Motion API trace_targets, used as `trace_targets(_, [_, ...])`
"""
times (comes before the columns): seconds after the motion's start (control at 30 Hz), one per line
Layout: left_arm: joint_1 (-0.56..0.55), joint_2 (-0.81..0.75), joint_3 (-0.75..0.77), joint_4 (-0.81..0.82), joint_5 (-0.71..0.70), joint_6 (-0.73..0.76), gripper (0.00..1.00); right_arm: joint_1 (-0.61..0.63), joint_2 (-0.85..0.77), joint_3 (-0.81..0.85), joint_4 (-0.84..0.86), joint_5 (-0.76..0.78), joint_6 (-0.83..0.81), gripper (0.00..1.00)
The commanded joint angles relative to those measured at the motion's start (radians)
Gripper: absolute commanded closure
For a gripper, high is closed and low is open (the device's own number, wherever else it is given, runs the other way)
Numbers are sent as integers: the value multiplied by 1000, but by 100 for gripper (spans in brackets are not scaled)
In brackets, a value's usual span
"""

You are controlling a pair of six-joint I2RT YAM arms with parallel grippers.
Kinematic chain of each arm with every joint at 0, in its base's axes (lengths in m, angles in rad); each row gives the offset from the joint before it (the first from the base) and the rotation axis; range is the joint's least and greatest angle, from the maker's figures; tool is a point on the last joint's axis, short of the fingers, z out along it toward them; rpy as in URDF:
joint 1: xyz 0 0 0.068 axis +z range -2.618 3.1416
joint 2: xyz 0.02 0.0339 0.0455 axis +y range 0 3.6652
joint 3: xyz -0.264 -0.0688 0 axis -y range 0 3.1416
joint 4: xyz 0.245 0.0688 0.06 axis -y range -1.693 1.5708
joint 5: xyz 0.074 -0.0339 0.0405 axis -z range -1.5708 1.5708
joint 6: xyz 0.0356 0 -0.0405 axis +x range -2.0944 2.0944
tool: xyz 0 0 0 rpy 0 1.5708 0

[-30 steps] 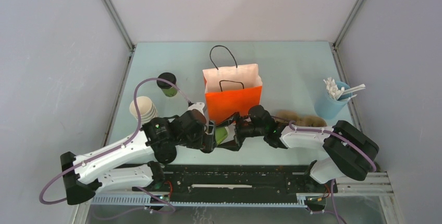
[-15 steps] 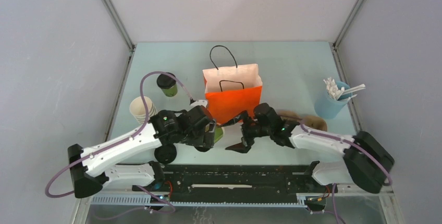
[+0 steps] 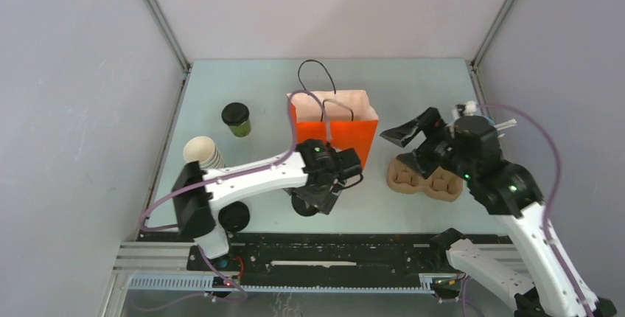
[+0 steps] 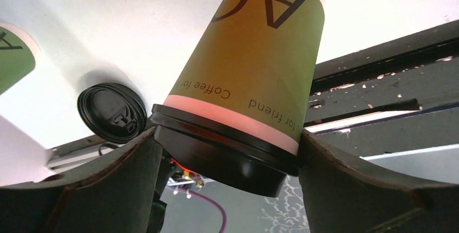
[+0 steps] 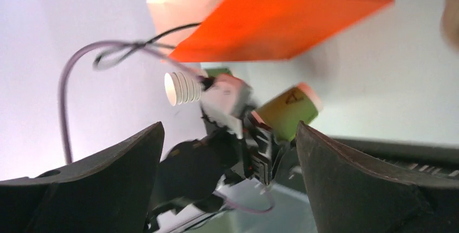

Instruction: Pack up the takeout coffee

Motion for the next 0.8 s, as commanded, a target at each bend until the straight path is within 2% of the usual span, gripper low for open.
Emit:
trace_targets(0.0, [-29, 101, 119, -107, -16, 85, 21, -16, -27, 157, -230, 227, -412, 0])
trace_targets(0.2, [-44, 147, 101, -110, 13, 67, 19, -42, -72, 159, -231, 245, -468, 0])
trace_targets(0.33, [-43, 111, 79, -107, -16, 33, 16, -43, -73, 128, -207, 204, -510, 0])
trace_targets(0.6, [-38, 83, -92, -105, -19, 1, 14, -43, -84, 116, -194, 205, -532, 0])
trace_targets(0.77, [-36, 67, -102, -104, -35, -11, 12, -44, -89, 104, -199, 204, -522, 0])
